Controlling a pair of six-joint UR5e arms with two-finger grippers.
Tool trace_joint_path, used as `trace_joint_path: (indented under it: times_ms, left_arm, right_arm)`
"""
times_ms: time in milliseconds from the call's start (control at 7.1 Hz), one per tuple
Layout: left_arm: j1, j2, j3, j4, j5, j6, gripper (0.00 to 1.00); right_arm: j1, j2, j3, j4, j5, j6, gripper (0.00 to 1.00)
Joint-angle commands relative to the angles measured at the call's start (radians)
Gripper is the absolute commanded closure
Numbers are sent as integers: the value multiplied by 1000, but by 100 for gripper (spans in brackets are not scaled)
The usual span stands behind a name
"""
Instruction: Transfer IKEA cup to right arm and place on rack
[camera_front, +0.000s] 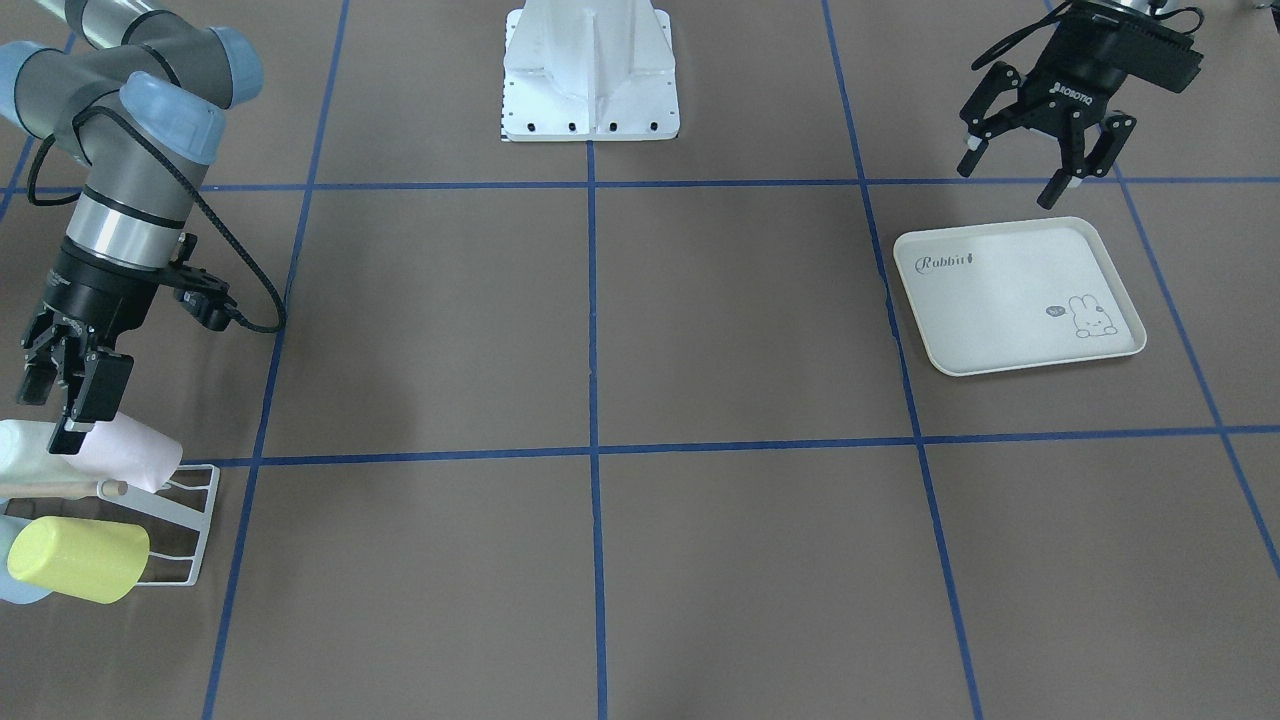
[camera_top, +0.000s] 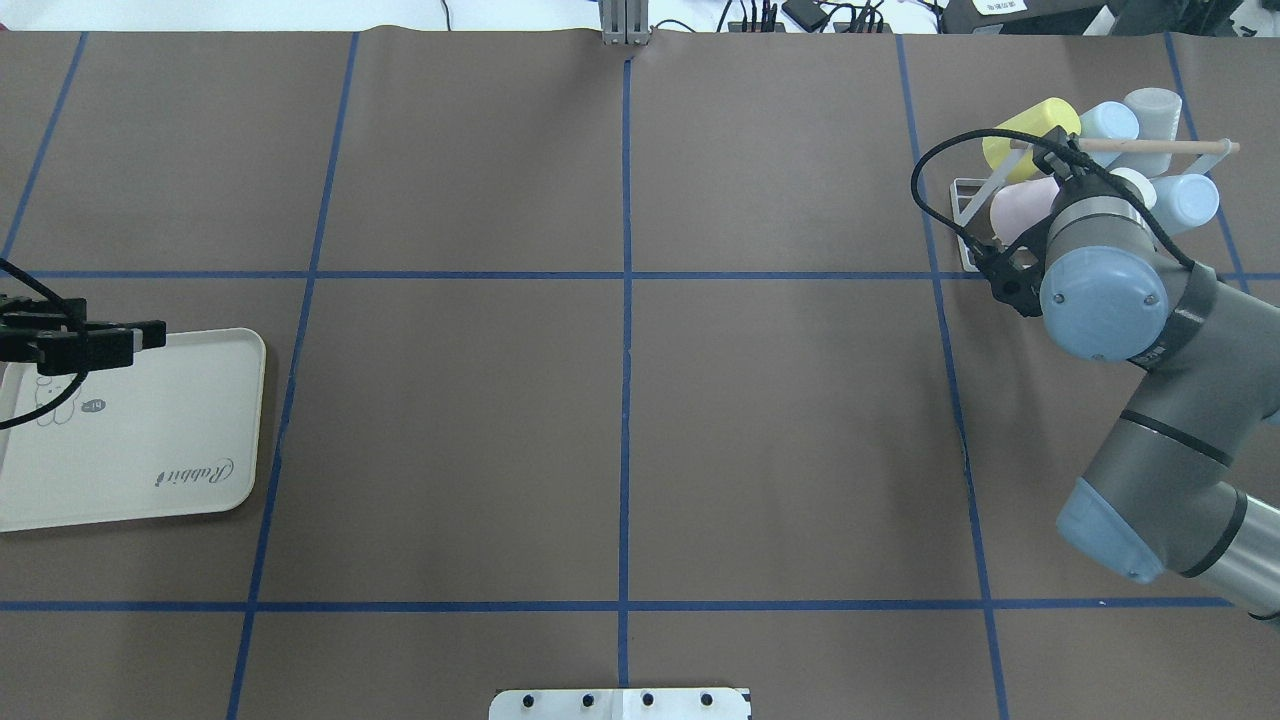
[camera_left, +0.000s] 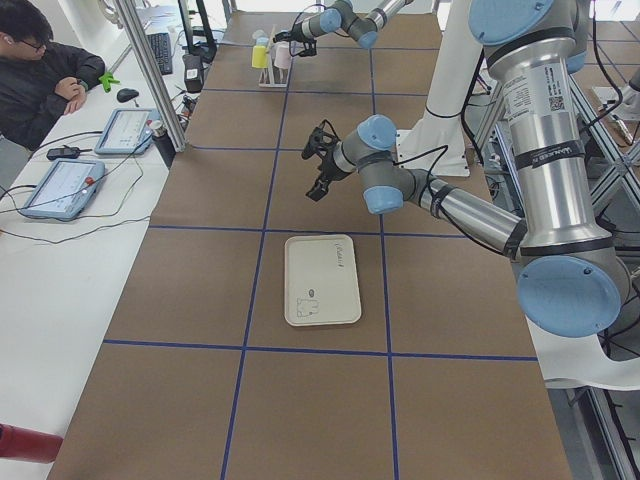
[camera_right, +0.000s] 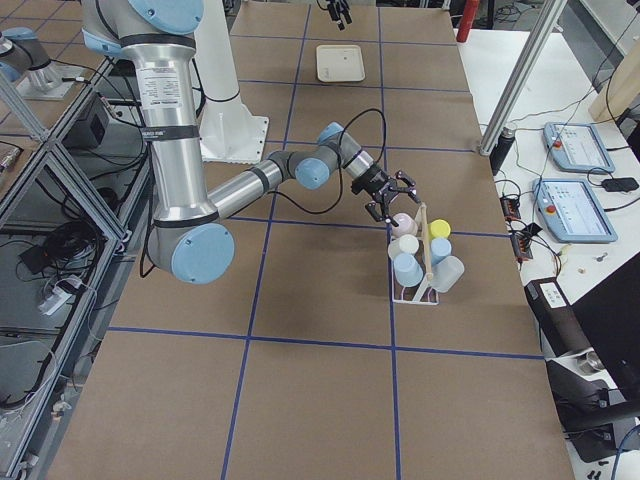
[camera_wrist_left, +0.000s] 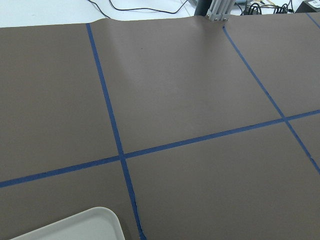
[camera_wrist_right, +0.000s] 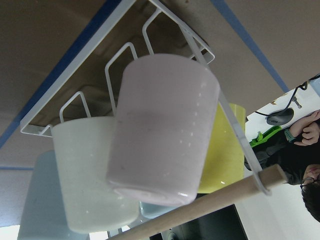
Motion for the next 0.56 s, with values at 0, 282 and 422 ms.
trace_joint_path:
  times_ms: [0, 282, 422]
  left_arm:
    - [-1, 1, -1, 0, 0, 0, 0]
    - [-1, 1, -2, -2, 0, 1, 0]
    - [-1, 1, -2, -2, 0, 1, 0]
  right_arm:
    - [39, 0, 46, -6, 3, -1, 1]
    - [101, -35, 102, -6, 50, 89, 1]
    - [196, -42, 100, -8, 140, 108, 1]
